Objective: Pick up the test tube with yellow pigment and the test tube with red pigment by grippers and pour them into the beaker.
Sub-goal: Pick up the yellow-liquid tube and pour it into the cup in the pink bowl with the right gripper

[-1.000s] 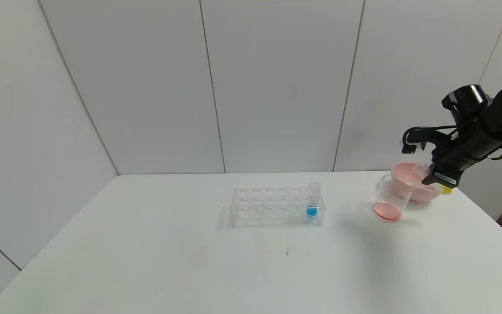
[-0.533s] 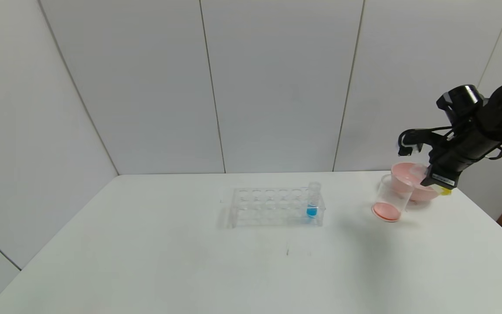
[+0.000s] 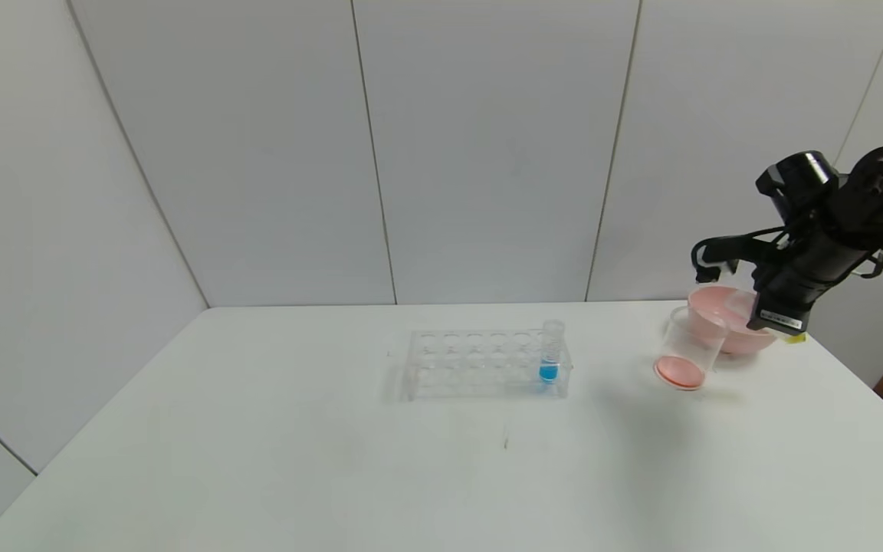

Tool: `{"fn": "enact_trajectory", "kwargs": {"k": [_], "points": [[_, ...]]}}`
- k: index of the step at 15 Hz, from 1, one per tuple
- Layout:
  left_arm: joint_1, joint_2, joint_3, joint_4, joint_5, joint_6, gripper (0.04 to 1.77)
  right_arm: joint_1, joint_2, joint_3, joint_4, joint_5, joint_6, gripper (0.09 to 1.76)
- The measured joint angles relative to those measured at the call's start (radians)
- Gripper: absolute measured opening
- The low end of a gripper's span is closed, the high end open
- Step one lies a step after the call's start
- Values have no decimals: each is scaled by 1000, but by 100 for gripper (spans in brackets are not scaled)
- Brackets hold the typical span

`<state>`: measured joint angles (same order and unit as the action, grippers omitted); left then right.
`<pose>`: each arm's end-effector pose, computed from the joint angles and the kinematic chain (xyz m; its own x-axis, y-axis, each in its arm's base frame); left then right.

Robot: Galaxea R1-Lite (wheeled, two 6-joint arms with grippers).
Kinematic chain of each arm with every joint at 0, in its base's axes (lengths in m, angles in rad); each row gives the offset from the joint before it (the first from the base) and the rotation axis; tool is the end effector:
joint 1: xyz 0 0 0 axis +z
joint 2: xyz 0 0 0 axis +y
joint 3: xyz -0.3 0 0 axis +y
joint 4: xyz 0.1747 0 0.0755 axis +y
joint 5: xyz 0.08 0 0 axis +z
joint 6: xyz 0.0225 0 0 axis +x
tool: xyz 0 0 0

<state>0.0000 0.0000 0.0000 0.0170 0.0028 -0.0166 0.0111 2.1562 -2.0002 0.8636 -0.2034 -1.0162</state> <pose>-0.0228 0.0001 0.0738 0.9999 0.0028 -0.0170 -0.0031 0.9999 -0.0165 0.4035 -0.0001 0.2106 0.5151 -0.1963 -0.8343 -0.6742 0.5083 -0.5358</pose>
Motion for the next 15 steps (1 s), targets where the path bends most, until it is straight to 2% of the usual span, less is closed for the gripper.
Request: {"fn": "enact_trajectory", "kwargs": {"k": [10,13,15], "points": [[0,0,0,0,0,0,172,37,8,0,-13,-166,-53,50],[0,0,0,0,0,0,172,59,8,0,-17,-278,-82,50],[0,0,0,0,0,0,172,77,7,0,-19,-320,-116,50]]}}
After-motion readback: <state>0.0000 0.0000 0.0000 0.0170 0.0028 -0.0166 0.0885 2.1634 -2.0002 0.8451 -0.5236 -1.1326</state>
